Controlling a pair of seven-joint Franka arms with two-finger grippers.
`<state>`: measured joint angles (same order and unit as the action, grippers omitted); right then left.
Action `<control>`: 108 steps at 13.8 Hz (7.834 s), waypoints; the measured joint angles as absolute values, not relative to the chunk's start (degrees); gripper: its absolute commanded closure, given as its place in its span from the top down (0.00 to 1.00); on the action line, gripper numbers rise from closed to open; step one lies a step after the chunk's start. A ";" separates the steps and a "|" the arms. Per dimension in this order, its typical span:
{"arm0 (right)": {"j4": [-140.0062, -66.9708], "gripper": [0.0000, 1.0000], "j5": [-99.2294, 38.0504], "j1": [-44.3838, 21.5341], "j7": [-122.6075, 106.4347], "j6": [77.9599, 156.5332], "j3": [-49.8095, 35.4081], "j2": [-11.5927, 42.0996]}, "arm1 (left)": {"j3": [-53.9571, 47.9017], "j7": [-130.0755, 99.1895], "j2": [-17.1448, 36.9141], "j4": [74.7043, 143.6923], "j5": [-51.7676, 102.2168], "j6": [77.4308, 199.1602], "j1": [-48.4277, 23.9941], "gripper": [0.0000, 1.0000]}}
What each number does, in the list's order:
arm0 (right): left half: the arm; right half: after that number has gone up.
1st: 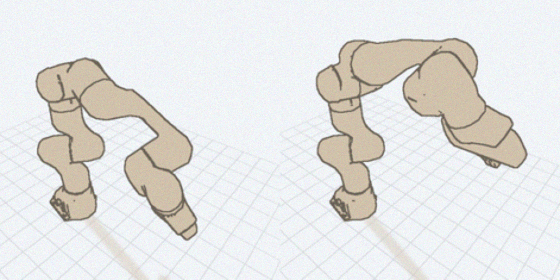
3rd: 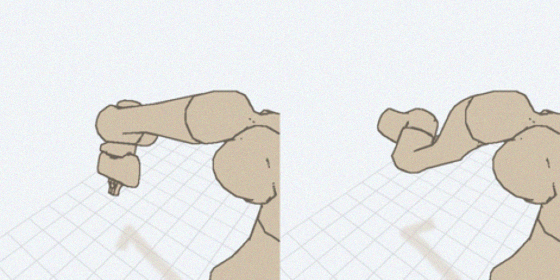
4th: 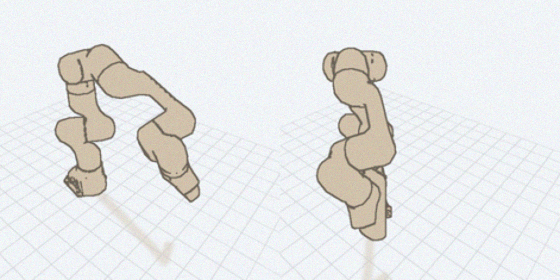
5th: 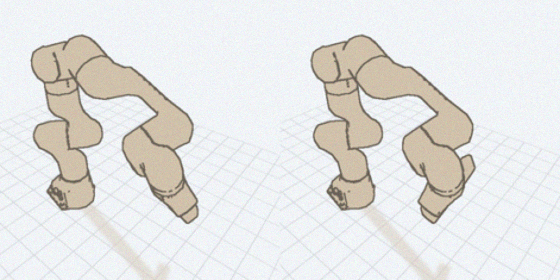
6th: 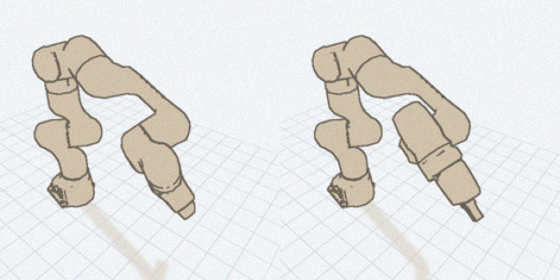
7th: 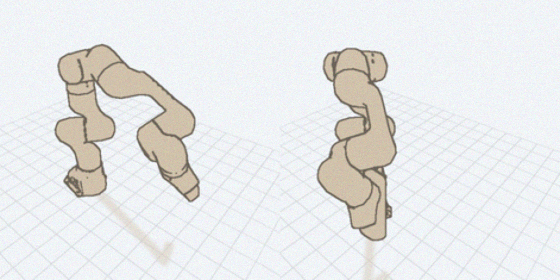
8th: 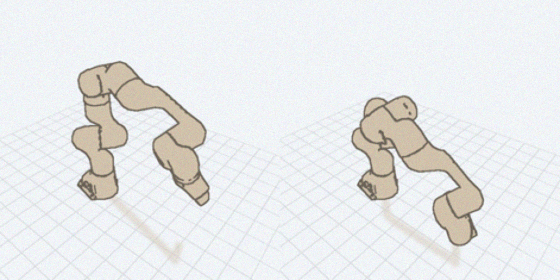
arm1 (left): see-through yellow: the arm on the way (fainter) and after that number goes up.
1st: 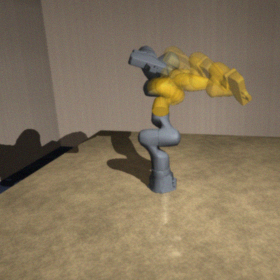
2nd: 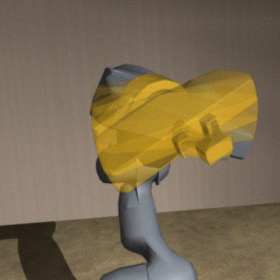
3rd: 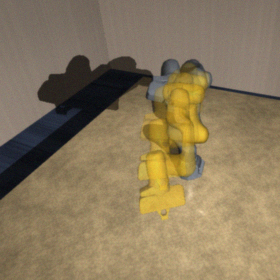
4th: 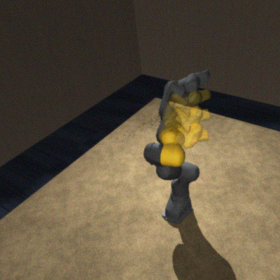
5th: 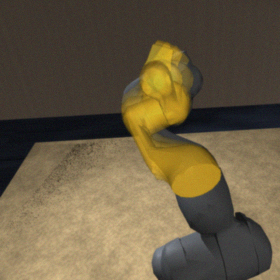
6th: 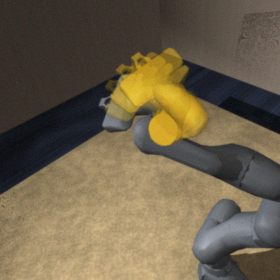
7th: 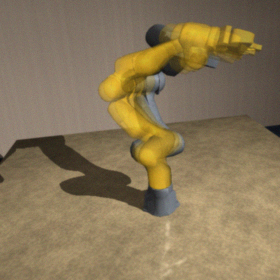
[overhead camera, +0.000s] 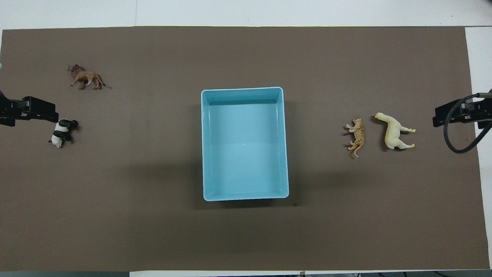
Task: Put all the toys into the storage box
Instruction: 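Reach the left gripper to the brown horse while the right gripper reaches the cream horse, then grasp the brown horse with the left gripper while the right gripper grasps the cream horse, then carry the brown horse into the box and open the left gripper, then carry the cream horse over the box while the left gripper reaches the panda, then release the cream horse into the box while the left gripper grasps the panda, then lift the panda with the left gripper while the right gripper reaches the cat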
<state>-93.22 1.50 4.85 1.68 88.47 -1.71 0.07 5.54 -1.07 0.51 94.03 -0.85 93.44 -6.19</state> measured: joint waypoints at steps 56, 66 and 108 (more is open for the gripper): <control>-120.23 0.00 1.50 9.02 4.88 125.99 -1.39 10.23 | 3.63 -57.31 32.70 81.52 1.68 123.95 -7.14 0.00; -97.67 0.00 -1.30 -6.33 22.18 112.17 -2.01 9.81 | 3.64 -77.63 22.48 90.23 1.69 120.21 -37.77 1.00; -111.59 1.00 -5.20 -3.77 3.05 121.79 -0.16 9.26 | 6.75 -13.58 15.82 102.49 3.96 119.57 -7.24 0.00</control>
<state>-111.59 -5.20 -3.77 3.05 121.79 -0.16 9.26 6.75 -13.58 15.82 102.49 3.96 119.57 -7.24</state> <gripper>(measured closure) 0.000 0.599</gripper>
